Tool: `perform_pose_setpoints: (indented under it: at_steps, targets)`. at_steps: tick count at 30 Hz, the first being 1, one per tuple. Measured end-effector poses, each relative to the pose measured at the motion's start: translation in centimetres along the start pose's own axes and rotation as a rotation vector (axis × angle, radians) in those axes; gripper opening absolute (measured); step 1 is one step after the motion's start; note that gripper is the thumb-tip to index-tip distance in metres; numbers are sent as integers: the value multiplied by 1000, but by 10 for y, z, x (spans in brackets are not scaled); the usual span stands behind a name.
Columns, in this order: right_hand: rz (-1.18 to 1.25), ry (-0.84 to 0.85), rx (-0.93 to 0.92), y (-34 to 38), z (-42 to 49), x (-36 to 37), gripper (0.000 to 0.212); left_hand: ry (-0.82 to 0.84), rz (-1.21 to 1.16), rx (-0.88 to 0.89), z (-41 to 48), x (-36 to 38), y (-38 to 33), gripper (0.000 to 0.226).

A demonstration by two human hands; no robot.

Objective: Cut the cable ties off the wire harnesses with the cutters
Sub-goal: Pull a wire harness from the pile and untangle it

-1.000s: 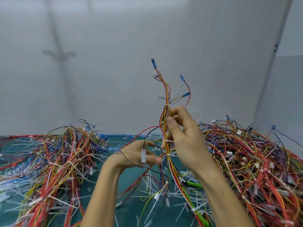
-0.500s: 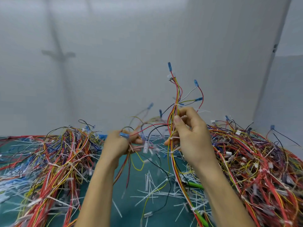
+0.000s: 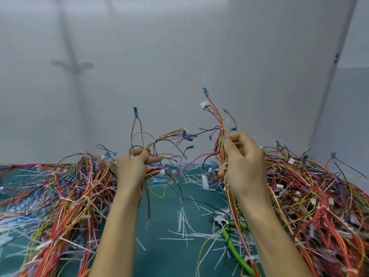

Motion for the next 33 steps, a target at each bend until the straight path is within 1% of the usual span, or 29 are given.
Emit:
perform_pose_setpoints:
  at_steps: [2, 8, 10, 12, 14, 18, 23, 25, 28, 29, 31, 32, 33]
  targets:
    - [-16, 11, -10, 1, -1, 1, 22, 42, 18, 1, -3, 4, -3, 16]
    - [-64, 132, 6, -2, -6, 9, 24, 192, 88, 34, -11, 13, -14, 8]
    - [-122, 162, -12, -4, -7, 11, 25, 218, 91, 53, -11, 15, -15, 5]
    - [-147, 177, -9, -5, -7, 12, 27, 213, 104, 70, -10, 15, -14, 7]
    - [-131, 158, 15, -6, -6, 10, 27, 177, 107, 83, -7, 14, -13, 9]
    - [-91, 12, 3, -3, 0, 1, 26, 81, 95, 74, 0, 8, -8, 19]
    - [-23, -125, -52, 2, 2, -9, 22, -2, 27, 36, 6, 1, -5, 22]
    - [-4, -158, -75, 4, 2, -12, 22, -34, 10, 29, 8, -1, -5, 22]
    - [42, -184, -92, 7, 3, -15, 23, -134, 8, 31, 13, -10, -4, 19]
    - [53, -188, -96, 7, 2, -16, 23, -171, 32, 40, 16, -15, -4, 18]
    - [58, -192, -107, 9, 2, -17, 21, -253, 165, 77, 23, -26, 0, 12]
    - [60, -194, -112, 10, 1, -17, 20, -291, 235, 97, 25, -31, 1, 12]
    - [62, -196, -116, 11, 1, -17, 19, -316, 297, 111, 26, -36, 2, 20]
Point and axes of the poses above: each hand's wrist, its own z-axis towards the middle knuckle, its own x-axis out of the palm, y = z × x, the point moved 1 cm from there along z, towards the middle knuckle, and after that the axes turned 3 degrees about -x, right-handed, at the moved point
